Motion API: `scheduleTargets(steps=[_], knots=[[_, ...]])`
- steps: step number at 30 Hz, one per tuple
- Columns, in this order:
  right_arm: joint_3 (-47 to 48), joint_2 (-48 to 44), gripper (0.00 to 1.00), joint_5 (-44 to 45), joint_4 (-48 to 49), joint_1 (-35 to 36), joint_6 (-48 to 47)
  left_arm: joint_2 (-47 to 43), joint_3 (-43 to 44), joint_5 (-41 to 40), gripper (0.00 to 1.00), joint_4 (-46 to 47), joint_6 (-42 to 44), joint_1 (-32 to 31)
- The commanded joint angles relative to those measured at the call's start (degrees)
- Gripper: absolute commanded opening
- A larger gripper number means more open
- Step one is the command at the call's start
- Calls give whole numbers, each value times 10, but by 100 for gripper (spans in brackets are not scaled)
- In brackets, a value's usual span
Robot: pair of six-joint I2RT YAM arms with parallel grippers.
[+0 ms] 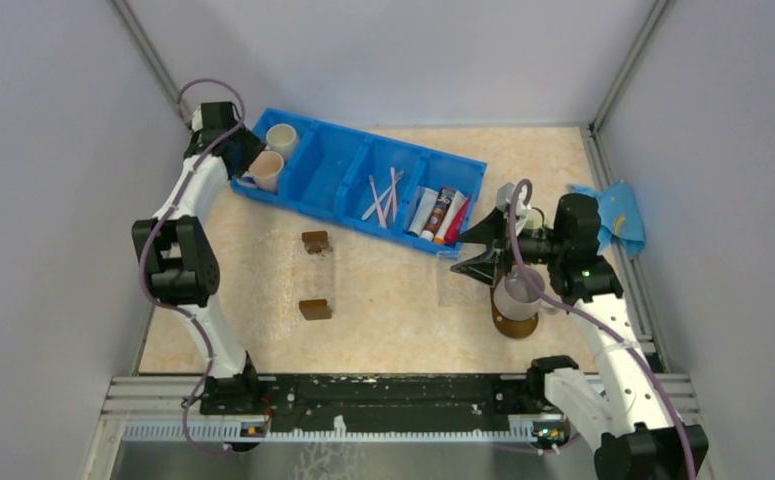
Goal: Prepare toiletry sets of a toothbrush and toothpaste on the tray
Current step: Pick up the cup from the storage box.
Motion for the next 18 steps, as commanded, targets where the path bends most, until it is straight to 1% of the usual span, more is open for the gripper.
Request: scheduleTargets(steps=[1, 3, 4, 9, 14, 18], knots=[[5, -2, 67, 3, 11, 10, -11, 37, 76, -72, 59, -130, -47, 4], [6, -2, 67, 5, 8, 13, -14, 54, 101, -90, 54, -156, -50, 4], [6, -1, 67, 7, 6, 15, -17, 65, 113, -95, 53, -167, -51, 3], [8, 1, 67, 17, -4, 21, -27, 94, 141, -93, 54, -187, -51, 3], [9, 2, 67, 19, -5, 22, -29, 115, 146, -78, 55, -186, -53, 2], [9, 2, 67, 20, -6, 22, -31, 127, 146, -67, 53, -186, -59, 2]])
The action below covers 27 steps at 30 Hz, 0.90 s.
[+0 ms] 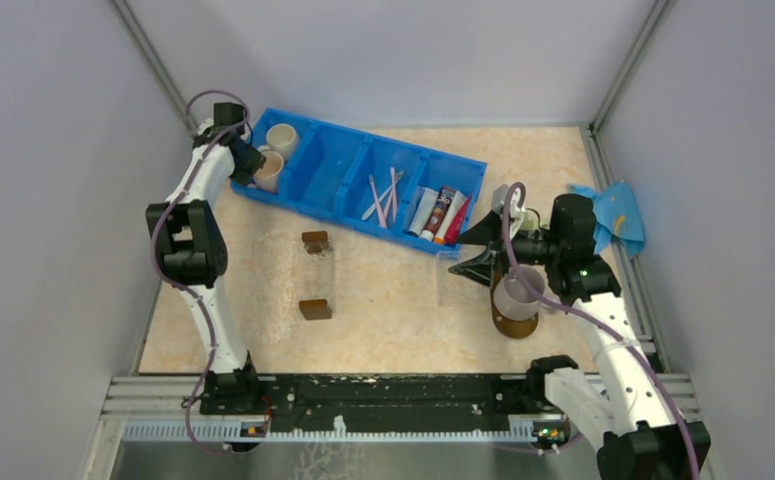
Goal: Prepare toiletry sets of a toothbrush and toothpaste on the tray
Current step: Pick up the cup from the storage box.
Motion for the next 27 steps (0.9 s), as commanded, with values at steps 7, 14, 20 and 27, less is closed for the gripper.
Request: scheduleTargets(steps=[7, 14, 20, 27], knots=[[9, 0, 67, 2, 6, 8, -11, 32, 17, 35, 38, -6, -26, 3], [10, 0, 67, 4, 1, 8, -16, 46, 17, 43, 35, -5, -46, 3], [10, -1, 67, 6, 0, 8, -17, 35, 17, 45, 18, -7, -47, 3], [10, -1, 67, 8, -1, 8, -19, -4, 18, 37, 6, -4, -40, 4]])
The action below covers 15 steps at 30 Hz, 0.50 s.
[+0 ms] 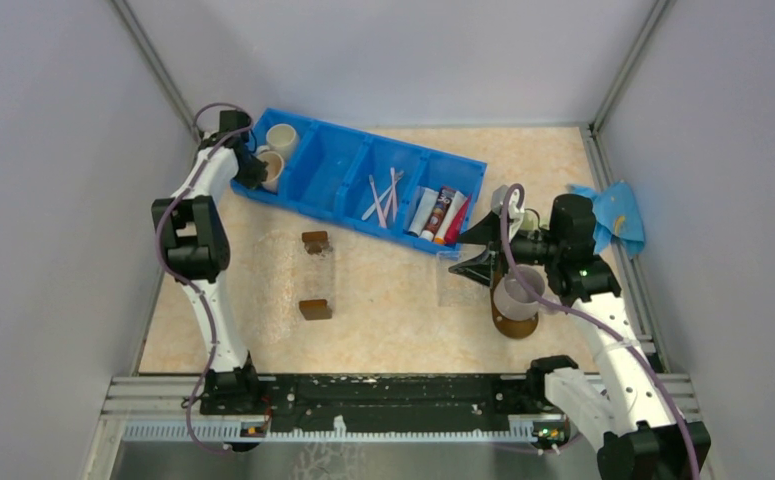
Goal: Prepare toiletry sets of a toothbrush and toothpaste on the tray
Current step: Pick up the cup from the storage box.
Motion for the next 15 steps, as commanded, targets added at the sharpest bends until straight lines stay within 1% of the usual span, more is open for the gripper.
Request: scheduleTargets(steps=[1, 11, 15], knots=[[10, -2, 67, 1, 3, 8, -7, -48, 17, 1, 6, 12, 1, 3], [9, -4, 67, -1, 2, 8, -9, -128, -1, 3, 1, 43, 41, 3], [10, -5, 67, -1, 2, 8, -9, -173, -33, 9, 0, 75, 66, 2]])
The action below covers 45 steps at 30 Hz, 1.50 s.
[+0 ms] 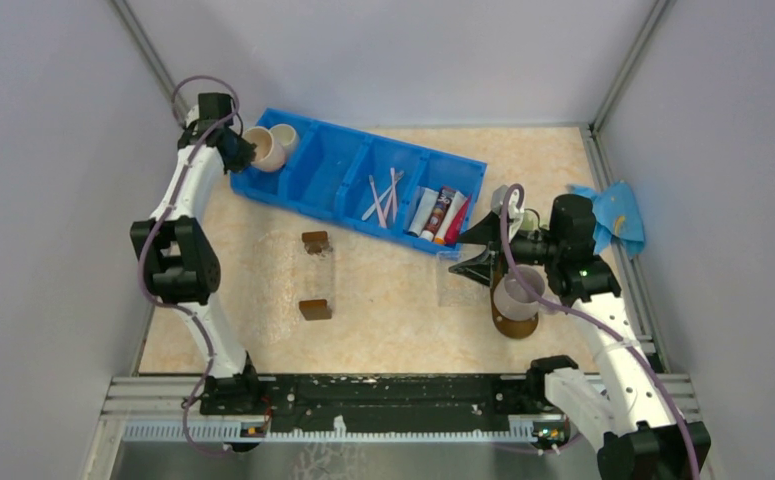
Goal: Prepare toiletry sets of a toothbrush and toothpaste on the tray
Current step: Pick up the cup from the storage box.
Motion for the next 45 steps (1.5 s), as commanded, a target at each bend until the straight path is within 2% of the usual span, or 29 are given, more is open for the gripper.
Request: scheduleTargets(steps=[1, 6, 10, 17, 19, 21, 26, 29, 37, 42, 45], knots=[[10, -5, 67, -6, 3, 8, -9, -83, -38, 11, 0, 77, 35, 2], [8, -5, 67, -9, 5, 8, -7, -196, -152, 52, 0, 167, 74, 2], [5, -2, 67, -20, 15, 8, 3, -299, -271, 136, 0, 270, 89, 2], [-6, -2, 67, -52, 47, 8, 35, -447, -420, 302, 0, 383, 101, -16], [-8, -3, 67, -59, 55, 9, 40, -491, -459, 315, 0, 411, 110, -40], [-10, -5, 67, -63, 63, 9, 46, -531, -487, 293, 0, 418, 124, -76], [-17, -4, 67, -69, 77, 9, 57, -609, -540, 181, 0, 416, 162, -199], [-18, -2, 67, -68, 78, 8, 57, -638, -553, 122, 0, 396, 159, -243], [-19, 0, 67, -66, 78, 9, 55, -701, -582, 39, 0, 334, 122, -259], [-18, 0, 67, -65, 76, 9, 53, -739, -614, -104, 0, 292, 83, -258], [-18, 0, 67, -64, 74, 8, 50, -730, -615, -149, 0, 273, 74, -255]])
